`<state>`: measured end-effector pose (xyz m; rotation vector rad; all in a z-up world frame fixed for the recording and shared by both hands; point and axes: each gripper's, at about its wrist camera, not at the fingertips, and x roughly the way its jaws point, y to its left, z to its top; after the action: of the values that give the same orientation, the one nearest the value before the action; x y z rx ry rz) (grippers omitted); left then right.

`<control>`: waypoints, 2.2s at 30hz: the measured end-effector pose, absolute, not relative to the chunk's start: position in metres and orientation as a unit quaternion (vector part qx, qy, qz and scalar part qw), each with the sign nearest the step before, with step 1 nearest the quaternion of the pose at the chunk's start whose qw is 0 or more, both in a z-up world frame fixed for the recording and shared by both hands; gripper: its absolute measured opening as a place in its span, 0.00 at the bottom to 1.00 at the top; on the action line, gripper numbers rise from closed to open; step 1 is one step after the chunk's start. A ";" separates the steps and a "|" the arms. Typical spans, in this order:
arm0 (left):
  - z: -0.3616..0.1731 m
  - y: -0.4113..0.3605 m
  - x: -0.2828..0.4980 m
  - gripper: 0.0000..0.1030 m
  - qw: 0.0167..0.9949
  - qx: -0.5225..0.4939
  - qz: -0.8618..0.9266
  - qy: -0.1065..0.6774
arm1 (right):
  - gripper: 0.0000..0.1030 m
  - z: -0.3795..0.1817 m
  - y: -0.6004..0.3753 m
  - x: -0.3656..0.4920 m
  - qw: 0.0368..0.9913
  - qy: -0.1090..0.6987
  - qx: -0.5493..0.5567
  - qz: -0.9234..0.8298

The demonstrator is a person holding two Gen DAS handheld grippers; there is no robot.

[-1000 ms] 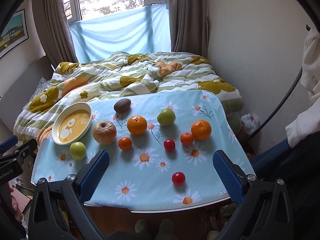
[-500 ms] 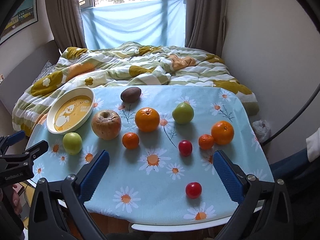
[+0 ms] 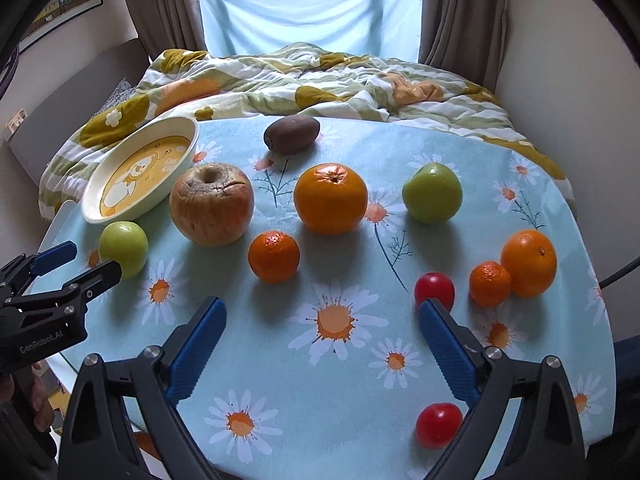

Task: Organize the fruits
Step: 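Reach the left gripper to the green apple and close on it, then carry the green apple into the duck bowl while the right gripper grasps a tangerine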

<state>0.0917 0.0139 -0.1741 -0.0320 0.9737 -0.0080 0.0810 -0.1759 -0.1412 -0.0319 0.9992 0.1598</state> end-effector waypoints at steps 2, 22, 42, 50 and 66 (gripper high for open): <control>-0.178 0.013 0.097 0.81 0.883 -0.019 0.001 0.470 | 0.84 -0.146 -0.174 0.085 0.871 0.485 -0.013 0.082; -0.198 0.006 0.110 0.60 0.871 -0.018 0.026 0.491 | 0.53 -0.169 -0.148 0.121 0.848 0.507 -0.017 0.153; -0.188 0.010 0.082 0.60 0.873 -0.035 0.049 0.484 | 0.34 -0.165 -0.149 0.129 0.844 0.510 -0.006 0.167; -0.157 0.006 0.071 0.60 0.883 -0.043 0.062 0.464 | 0.33 -0.140 -0.152 0.121 0.850 0.492 -0.011 0.186; -0.075 0.035 0.092 0.60 0.909 -0.042 0.075 0.407 | 0.33 -0.068 -0.129 0.142 0.863 0.444 -0.043 0.236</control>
<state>0.0916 0.0346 -0.0748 -0.0869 0.8392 0.1550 0.1419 -0.1288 -0.0682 -0.0899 0.9318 0.4955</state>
